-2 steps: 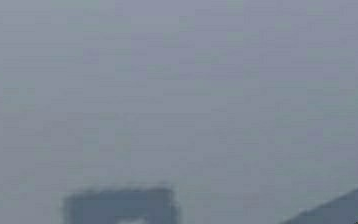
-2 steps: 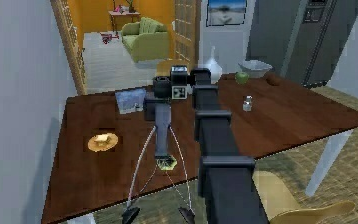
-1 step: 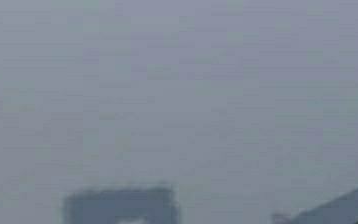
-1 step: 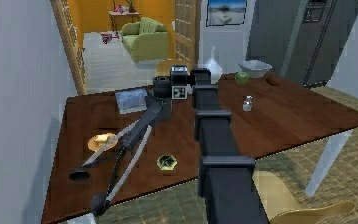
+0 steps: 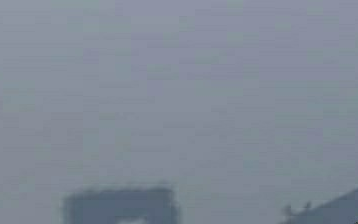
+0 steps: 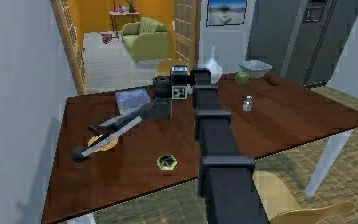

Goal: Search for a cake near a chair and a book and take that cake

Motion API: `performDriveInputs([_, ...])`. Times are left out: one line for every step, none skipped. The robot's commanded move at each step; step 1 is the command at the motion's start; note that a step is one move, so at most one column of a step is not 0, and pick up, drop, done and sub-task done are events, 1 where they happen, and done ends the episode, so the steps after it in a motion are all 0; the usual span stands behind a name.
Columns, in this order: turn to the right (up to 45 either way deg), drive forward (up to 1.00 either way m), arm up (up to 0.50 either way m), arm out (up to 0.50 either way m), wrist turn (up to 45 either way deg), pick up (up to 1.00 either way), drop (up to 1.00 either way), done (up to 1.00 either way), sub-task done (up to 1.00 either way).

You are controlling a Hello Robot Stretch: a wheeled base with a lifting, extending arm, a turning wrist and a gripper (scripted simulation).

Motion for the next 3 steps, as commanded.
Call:
performDriveInputs([0.0, 0.0, 0.0, 0.0, 45.0, 0.0, 0.0, 0.0, 0.0])
performDriveInputs([0.0, 0.0, 0.0, 0.0, 39.0, 0.0, 0.0, 0.0, 0.0])
performDriveInputs([0.0, 0.0, -0.3, 0.0, 0.0, 0.0, 0.0, 0.0, 0.0])
